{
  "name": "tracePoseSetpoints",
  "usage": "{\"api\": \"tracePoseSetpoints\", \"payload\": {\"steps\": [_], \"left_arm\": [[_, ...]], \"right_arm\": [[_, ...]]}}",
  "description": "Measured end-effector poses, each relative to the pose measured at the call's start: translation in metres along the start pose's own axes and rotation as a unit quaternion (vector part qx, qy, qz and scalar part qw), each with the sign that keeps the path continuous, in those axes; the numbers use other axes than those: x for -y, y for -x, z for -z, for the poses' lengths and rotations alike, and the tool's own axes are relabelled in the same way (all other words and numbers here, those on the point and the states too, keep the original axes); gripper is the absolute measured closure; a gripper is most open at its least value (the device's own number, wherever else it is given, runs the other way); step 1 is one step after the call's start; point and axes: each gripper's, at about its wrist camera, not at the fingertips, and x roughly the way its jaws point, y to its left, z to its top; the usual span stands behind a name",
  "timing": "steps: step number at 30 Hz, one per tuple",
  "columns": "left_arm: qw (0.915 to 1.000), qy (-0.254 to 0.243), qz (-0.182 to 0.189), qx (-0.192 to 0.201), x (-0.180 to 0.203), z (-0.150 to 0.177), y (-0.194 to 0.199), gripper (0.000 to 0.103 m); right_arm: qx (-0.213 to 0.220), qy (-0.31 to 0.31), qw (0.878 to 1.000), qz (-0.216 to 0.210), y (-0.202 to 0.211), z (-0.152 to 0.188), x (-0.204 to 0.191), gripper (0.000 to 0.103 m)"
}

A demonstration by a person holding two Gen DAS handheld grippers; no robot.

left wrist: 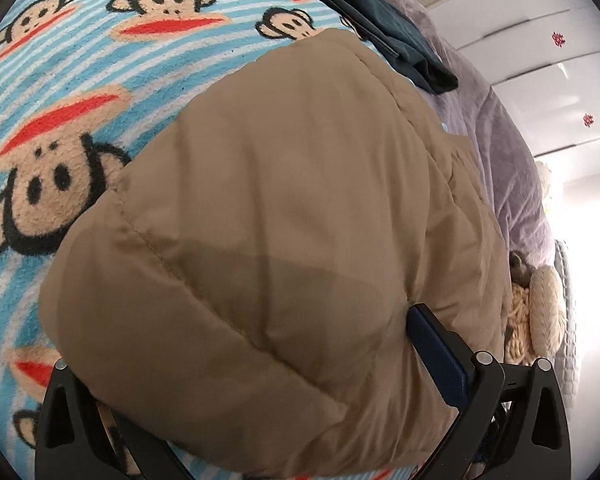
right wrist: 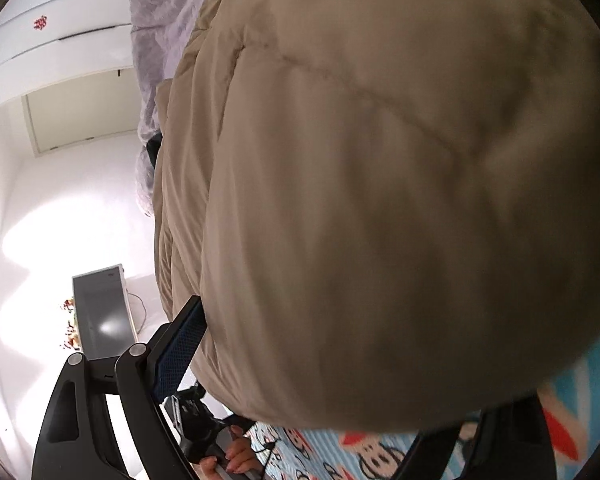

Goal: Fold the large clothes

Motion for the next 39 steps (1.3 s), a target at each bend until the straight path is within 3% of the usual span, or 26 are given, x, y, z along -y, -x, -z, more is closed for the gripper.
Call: {"api": "tracePoseSetpoints", "payload": {"steps": [1, 2, 3, 5, 6, 8, 9, 12, 19, 24, 30, 36, 37, 39], "left_arm": [[1.0, 0.004, -0.003, 0.004, 0.001, -0.001, 0.0, 0.0], [1.0, 0.007, -0.003, 0.006, 0.002, -0.001, 0.0, 0.009], [0.9999, 0.01, 0.004, 0.011, 0.003, -0.001, 0.002, 0.035], [0.9991, 0.009, 0.042, 0.002, 0.004, -0.003, 0.006, 0.068], [0.9987, 0.002, 0.052, 0.004, 0.008, -0.004, 0.01, 0.075], [0.9973, -0.037, 0.062, 0.013, 0.02, -0.006, 0.022, 0.081], [0.9964, -0.05, 0.067, 0.016, 0.026, -0.006, 0.028, 0.083], [0.9919, -0.084, 0.09, 0.031, 0.042, -0.01, 0.049, 0.085], [0.986, -0.126, 0.101, 0.042, 0.039, -0.006, 0.104, 0.085], [0.9885, -0.113, 0.092, 0.04, -0.007, 0.003, 0.145, 0.085], [0.9938, -0.095, 0.054, 0.021, -0.072, 0.032, 0.185, 0.085], [0.9966, -0.078, 0.017, -0.018, -0.131, 0.053, 0.187, 0.085], [0.9966, -0.078, 0.011, -0.024, -0.134, 0.054, 0.182, 0.083], [0.9963, -0.077, -0.011, -0.038, -0.142, 0.055, 0.17, 0.07]], "right_arm": [[0.0, -0.002, 1.0, -0.001, 0.0, -0.001, 0.001, 0.012], [0.0, -0.004, 1.0, -0.002, 0.0, -0.001, 0.0, 0.012], [-0.001, -0.005, 1.0, -0.001, 0.0, -0.002, 0.0, 0.012], [-0.001, -0.011, 1.0, -0.001, 0.0, -0.002, -0.002, 0.014], [0.001, -0.017, 1.0, -0.005, 0.001, -0.002, -0.002, 0.026], [0.001, -0.019, 1.0, -0.013, 0.003, -0.002, -0.004, 0.053], [0.003, -0.014, 1.0, -0.015, 0.005, -0.001, -0.008, 0.061], [0.003, 0.004, 0.999, -0.032, 0.011, 0.003, -0.017, 0.071], [-0.014, 0.044, 0.998, -0.044, 0.021, 0.033, -0.036, 0.073], [-0.04, 0.056, 0.996, -0.048, 0.017, 0.077, -0.034, 0.073], [-0.066, 0.052, 0.995, -0.05, 0.01, 0.142, -0.017, 0.073], [-0.087, 0.03, 0.996, -0.021, 0.003, 0.197, 0.02, 0.073], [-0.085, 0.025, 0.996, -0.011, 0.0, 0.203, 0.028, 0.073], [-0.076, 0.019, 0.997, 0.005, -0.005, 0.207, 0.038, 0.07]]}}
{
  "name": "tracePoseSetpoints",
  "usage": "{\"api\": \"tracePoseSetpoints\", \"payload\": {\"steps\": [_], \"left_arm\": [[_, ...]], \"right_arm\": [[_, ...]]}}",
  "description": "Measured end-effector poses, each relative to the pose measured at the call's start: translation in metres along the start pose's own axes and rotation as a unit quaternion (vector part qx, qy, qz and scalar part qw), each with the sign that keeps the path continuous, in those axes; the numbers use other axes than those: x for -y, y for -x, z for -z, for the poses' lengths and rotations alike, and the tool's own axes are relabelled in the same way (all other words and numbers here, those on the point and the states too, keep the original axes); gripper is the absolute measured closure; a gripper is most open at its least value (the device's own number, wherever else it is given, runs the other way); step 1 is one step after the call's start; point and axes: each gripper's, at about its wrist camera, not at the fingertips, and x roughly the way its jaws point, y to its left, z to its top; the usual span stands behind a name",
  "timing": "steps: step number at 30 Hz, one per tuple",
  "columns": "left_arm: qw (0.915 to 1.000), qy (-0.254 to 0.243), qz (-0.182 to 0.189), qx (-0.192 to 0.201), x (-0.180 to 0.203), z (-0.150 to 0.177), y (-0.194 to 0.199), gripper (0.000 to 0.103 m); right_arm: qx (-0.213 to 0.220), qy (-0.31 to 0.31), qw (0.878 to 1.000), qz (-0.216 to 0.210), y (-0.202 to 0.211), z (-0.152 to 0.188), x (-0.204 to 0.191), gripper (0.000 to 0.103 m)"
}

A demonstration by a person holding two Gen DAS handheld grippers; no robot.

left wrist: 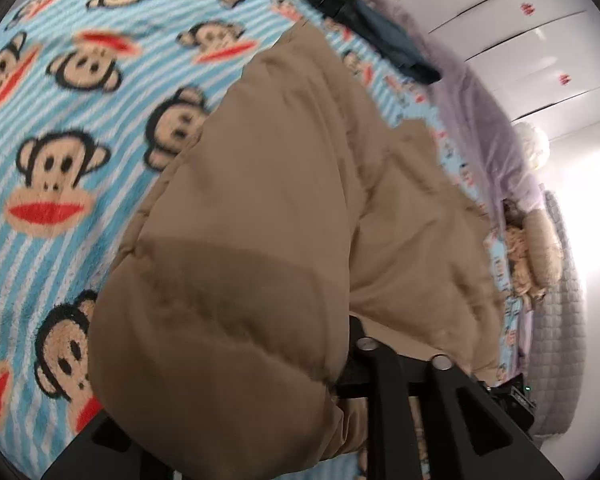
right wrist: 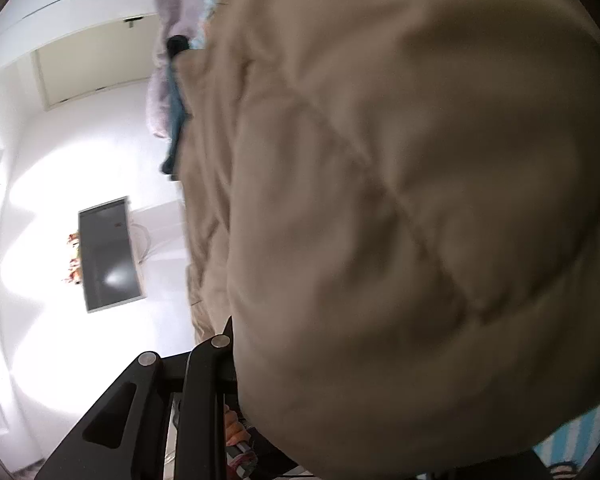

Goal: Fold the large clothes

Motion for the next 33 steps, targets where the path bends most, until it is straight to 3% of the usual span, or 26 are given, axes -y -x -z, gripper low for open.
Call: {"api": "tracePoseSetpoints", "payload": {"steps": [1, 3, 16, 20, 26, 31, 33], "left_arm": [[0.9999, 0.002, -0.013, -0.006, -0.003, 0.0, -0.003, 0.064], [0.9989, 0.001, -0.045, -0.01, -0.005, 0.0, -0.003, 0.043], [0.9876, -0.079, -0.134, 0.021, 0.003, -0.002, 0.057, 0.042], [0.9802, -0.096, -0.169, 0.039, 0.008, -0.001, 0.073, 0.042], [0.9743, -0.103, -0.19, 0.062, 0.032, 0.012, 0.079, 0.042], [0.9666, -0.122, -0.211, 0.08, 0.058, 0.033, 0.084, 0.042], [0.9692, -0.118, -0.201, 0.079, 0.064, 0.039, 0.086, 0.042]], "right_arm": [[0.002, -0.007, 1.0, 0.007, -0.002, -0.002, 0.003, 0.068], [0.004, -0.018, 1.0, 0.023, -0.002, -0.004, -0.001, 0.056], [0.015, 0.013, 0.993, 0.116, 0.016, 0.018, -0.026, 0.04], [0.016, 0.057, 0.987, 0.15, 0.033, 0.019, -0.048, 0.027], [0.017, 0.088, 0.981, 0.17, 0.05, 0.028, -0.06, 0.014], [0.023, 0.114, 0.977, 0.18, 0.074, 0.037, -0.071, 0.013], [0.025, 0.125, 0.976, 0.179, 0.091, 0.039, -0.067, 0.012]]}}
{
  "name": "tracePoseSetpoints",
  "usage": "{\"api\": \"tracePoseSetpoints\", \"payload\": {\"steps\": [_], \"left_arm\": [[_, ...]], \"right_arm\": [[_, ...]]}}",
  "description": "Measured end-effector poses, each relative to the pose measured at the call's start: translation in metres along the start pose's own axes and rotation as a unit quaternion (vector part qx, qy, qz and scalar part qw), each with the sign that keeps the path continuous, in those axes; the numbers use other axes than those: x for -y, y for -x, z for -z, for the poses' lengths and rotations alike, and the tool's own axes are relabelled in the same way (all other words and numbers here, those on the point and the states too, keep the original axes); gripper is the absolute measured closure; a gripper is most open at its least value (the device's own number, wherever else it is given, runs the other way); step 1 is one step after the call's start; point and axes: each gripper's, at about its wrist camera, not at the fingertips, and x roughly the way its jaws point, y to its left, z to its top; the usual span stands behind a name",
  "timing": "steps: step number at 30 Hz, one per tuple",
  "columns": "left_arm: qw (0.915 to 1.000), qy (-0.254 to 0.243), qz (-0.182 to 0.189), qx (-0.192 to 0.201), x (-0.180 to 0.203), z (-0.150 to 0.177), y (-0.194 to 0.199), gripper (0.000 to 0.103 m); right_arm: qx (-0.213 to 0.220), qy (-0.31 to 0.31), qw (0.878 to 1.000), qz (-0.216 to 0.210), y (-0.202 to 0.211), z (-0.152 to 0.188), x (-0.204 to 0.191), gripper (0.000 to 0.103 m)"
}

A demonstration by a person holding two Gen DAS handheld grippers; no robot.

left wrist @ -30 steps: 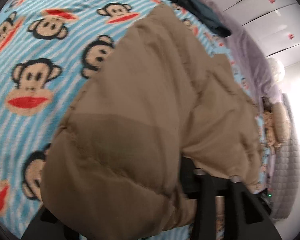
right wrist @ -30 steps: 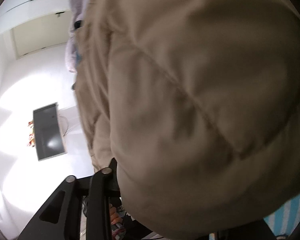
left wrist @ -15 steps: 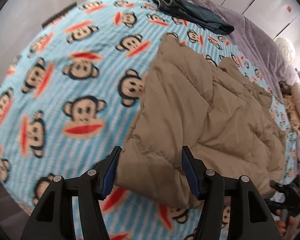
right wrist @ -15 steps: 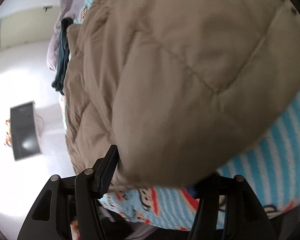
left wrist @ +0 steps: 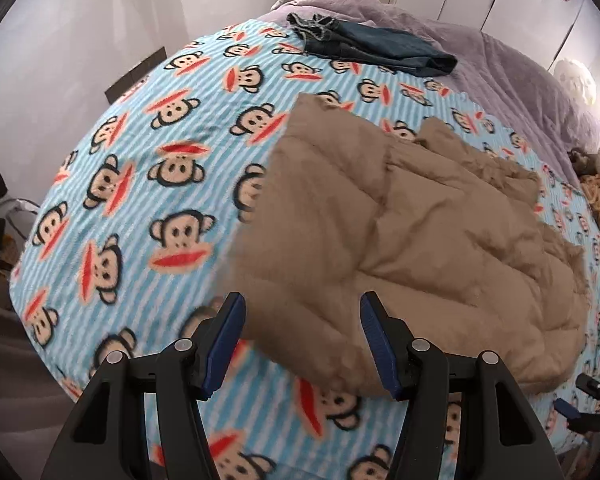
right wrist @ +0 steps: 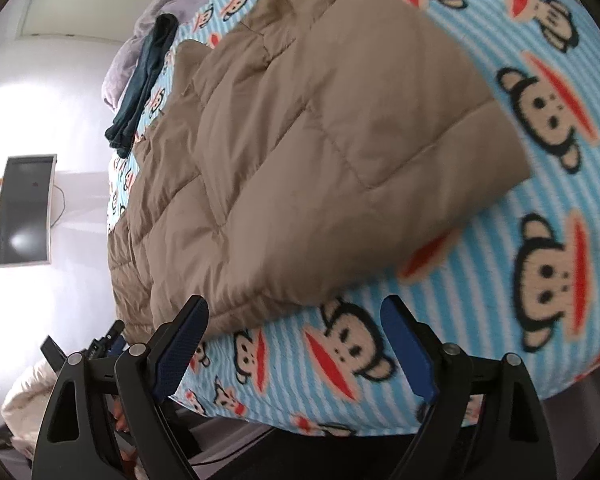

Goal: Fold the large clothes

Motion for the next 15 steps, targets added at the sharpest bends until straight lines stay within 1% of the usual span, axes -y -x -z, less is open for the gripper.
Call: {"api": "tracePoseSetpoints", "payload": {"steps": [1, 2, 3, 4, 5, 6, 7, 9, 11, 15], "left_arm": [[1.0, 0.005, 0.001, -0.002, 0.002, 0.004, 0.003, 0.042], [1.0, 0.008, 0.0, -0.003, 0.004, 0.006, 0.006, 0.042], [1.0, 0.009, -0.002, -0.004, 0.007, 0.01, 0.009, 0.04], [1.0, 0.008, -0.004, -0.003, 0.009, 0.013, 0.012, 0.031], [0.9999, 0.008, -0.01, 0.001, 0.012, 0.015, 0.015, 0.002], [0.9998, 0.008, -0.016, 0.01, 0.015, 0.018, 0.019, 0.0], [0.9997, 0.005, -0.019, 0.016, 0.018, 0.02, 0.023, 0.0], [0.9998, -0.004, -0.018, 0.007, 0.024, 0.022, 0.022, 0.0], [0.9997, -0.012, -0.02, -0.003, 0.031, 0.021, 0.02, 0.0], [0.9993, -0.032, -0.016, -0.014, 0.038, 0.009, 0.02, 0.0]], "right_arm": [[0.0, 0.003, 1.0, 0.001, 0.006, 0.002, 0.006, 0.007], [0.003, 0.005, 1.0, 0.002, 0.009, 0.002, 0.01, 0.0], [0.007, 0.006, 1.0, 0.004, 0.013, 0.004, 0.014, 0.0], [0.007, 0.005, 1.0, 0.006, 0.016, 0.004, 0.016, 0.0], [0.007, 0.005, 1.0, 0.008, 0.018, 0.005, 0.019, 0.0], [0.005, 0.008, 1.0, 0.013, 0.021, 0.007, 0.02, 0.0], [0.006, 0.013, 1.0, 0.019, 0.024, 0.009, 0.023, 0.0], [0.012, 0.036, 0.998, 0.044, 0.03, 0.012, 0.021, 0.0], [0.012, 0.051, 0.997, 0.057, 0.028, 0.011, 0.008, 0.0], [0.004, 0.058, 0.997, 0.049, 0.03, 0.01, -0.005, 0.0]]}}
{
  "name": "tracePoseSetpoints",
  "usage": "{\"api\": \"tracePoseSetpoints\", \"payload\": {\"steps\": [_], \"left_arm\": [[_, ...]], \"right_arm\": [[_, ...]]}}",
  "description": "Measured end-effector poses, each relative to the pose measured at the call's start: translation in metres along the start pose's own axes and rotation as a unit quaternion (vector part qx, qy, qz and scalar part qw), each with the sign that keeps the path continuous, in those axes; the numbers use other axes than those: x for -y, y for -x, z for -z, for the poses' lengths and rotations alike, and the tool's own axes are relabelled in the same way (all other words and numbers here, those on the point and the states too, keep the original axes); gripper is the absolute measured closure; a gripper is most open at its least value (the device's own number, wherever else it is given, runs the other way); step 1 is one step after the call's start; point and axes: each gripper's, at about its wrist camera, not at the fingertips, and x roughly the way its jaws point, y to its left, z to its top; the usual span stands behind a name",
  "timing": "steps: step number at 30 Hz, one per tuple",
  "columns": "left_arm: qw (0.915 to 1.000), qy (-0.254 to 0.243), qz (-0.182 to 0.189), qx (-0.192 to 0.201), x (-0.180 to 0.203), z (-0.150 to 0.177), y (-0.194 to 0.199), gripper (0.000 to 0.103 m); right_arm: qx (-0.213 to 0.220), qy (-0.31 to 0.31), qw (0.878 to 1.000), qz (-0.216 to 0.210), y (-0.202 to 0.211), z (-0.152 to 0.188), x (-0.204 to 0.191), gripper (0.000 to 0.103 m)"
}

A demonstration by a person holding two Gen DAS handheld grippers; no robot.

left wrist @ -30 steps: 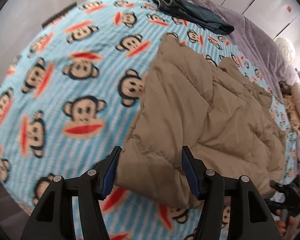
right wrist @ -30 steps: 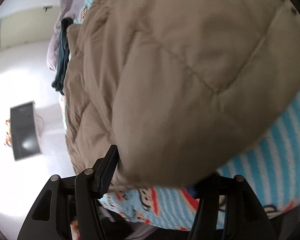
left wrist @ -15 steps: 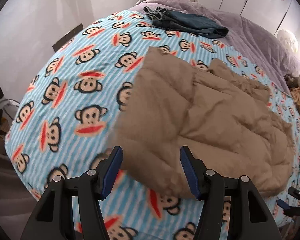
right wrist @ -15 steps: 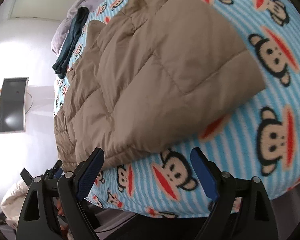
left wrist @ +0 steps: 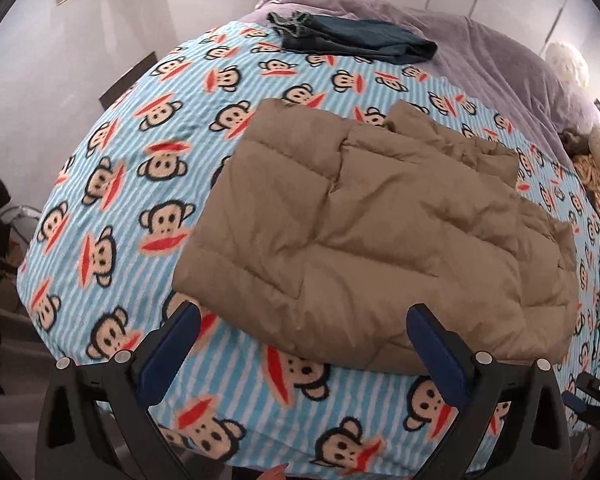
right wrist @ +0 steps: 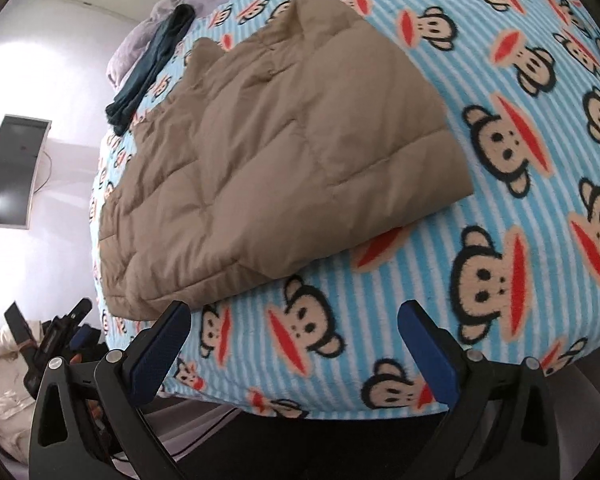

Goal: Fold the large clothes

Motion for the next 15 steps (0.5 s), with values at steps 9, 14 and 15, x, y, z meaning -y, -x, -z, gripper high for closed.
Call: {"api": "tracePoseSetpoints", "payload": {"steps": [9, 14, 15], "left_arm": [[0.9967, -0.078, 0.006, -0.022, -0.016, -0.047, -0.025, 0.0], [0.9929, -0.112, 0.017, -0.037, -0.03, -0.069, -0.05, 0.0], [0.9927, -0.112, 0.021, -0.039, -0.034, -0.073, -0.056, 0.0]], "right_arm": [[0.019, 0.006, 1.0, 0.014, -0.037, -0.012, -0.065, 0.0], [0.013, 0.027, 0.999, 0.043, -0.059, -0.014, -0.108, 0.0], [0.011, 0.034, 0.998, 0.056, -0.064, -0.016, -0.117, 0.0]]}}
